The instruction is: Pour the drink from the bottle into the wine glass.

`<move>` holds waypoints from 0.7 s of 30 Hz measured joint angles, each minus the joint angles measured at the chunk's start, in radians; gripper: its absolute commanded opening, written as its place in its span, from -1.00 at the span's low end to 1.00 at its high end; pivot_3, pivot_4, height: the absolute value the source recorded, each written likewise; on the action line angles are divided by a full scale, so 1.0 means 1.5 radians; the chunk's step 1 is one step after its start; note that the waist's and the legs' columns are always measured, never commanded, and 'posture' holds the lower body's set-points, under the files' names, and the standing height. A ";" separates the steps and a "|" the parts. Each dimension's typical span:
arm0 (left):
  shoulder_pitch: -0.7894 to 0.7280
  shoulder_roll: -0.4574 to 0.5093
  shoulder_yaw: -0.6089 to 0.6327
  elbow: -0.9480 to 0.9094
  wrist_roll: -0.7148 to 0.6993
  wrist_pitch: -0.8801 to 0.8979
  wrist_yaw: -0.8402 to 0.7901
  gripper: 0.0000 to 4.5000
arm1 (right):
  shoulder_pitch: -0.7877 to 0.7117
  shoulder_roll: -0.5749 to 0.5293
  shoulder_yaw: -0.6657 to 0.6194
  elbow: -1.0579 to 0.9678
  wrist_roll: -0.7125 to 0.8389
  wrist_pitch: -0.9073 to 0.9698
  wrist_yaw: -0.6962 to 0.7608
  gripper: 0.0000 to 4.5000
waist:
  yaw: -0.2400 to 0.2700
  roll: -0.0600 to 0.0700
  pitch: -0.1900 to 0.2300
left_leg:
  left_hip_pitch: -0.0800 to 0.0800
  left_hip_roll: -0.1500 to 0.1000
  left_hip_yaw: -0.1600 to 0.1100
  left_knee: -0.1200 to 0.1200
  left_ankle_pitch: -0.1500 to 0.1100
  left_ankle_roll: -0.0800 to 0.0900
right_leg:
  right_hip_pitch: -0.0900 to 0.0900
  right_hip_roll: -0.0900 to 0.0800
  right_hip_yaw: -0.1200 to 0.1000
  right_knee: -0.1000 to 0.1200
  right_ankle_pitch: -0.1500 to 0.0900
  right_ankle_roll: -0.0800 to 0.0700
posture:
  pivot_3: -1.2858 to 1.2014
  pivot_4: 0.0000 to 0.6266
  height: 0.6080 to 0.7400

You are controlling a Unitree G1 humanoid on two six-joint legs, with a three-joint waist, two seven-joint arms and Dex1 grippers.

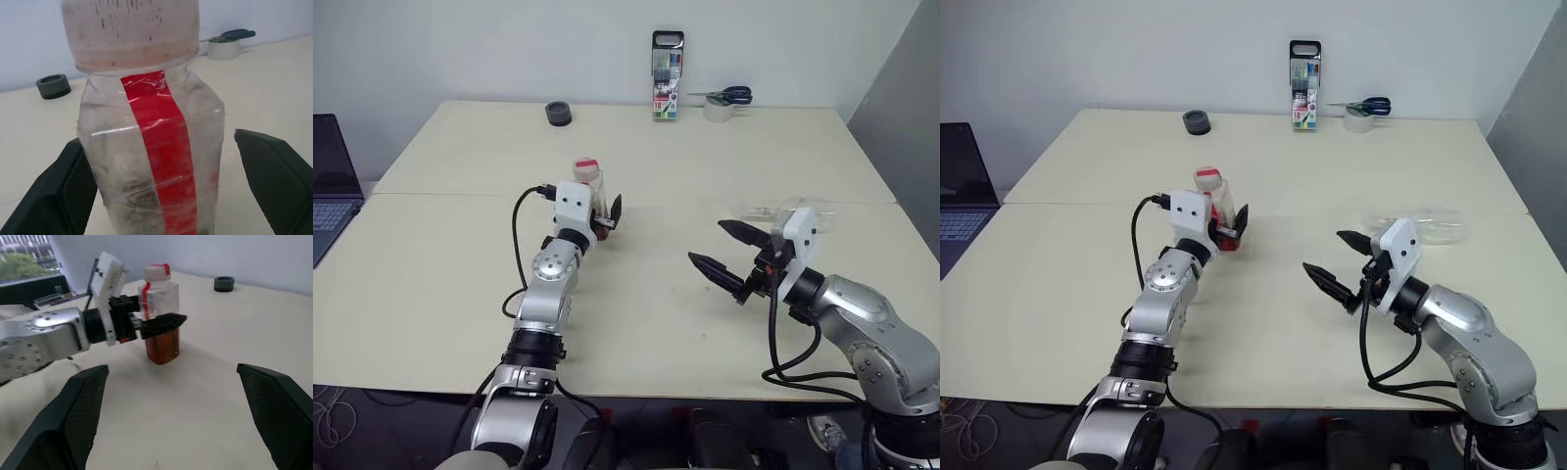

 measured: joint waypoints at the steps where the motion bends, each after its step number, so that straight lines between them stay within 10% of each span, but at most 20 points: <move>1: -0.004 -0.001 0.000 0.000 0.001 0.002 0.006 0.98 | -0.001 0.000 -0.001 -0.004 0.018 0.005 0.005 1.00 | 0.000 0.000 0.000 | 0.000 0.000 0.000 0.000 0.000 0.000 | 0.000 0.000 0.000 0.000 0.000 0.000 | 0.03 -0.52 1.00; 21: -0.027 -0.001 -0.003 -0.001 0.016 0.047 0.035 0.98 | -0.051 -0.022 0.002 -0.009 0.048 0.011 0.023 1.00 | 0.000 0.000 0.000 | -0.002 0.000 0.000 0.001 0.000 0.000 | -0.002 0.000 0.000 0.000 0.000 0.000 | 0.03 -0.52 1.00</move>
